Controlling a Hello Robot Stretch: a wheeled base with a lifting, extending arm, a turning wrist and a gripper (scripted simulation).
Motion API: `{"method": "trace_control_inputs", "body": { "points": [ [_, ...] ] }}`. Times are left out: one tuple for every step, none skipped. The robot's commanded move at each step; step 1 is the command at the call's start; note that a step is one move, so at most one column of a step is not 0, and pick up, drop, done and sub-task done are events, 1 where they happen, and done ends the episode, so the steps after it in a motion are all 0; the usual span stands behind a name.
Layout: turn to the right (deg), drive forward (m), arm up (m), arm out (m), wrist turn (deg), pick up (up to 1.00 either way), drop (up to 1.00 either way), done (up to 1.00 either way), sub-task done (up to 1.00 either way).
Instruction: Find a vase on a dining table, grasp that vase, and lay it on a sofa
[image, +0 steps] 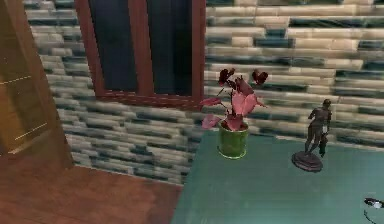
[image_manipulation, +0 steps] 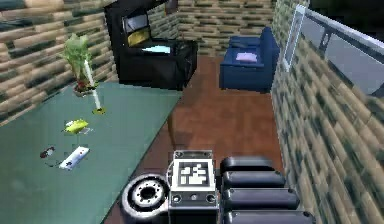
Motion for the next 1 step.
{"method": "trace_control_inputs", "body": {
  "points": [
    [45.0,0.0,0.0,0.0,0.0,0.0,0.0,0.0,0.0]
  ]
}}
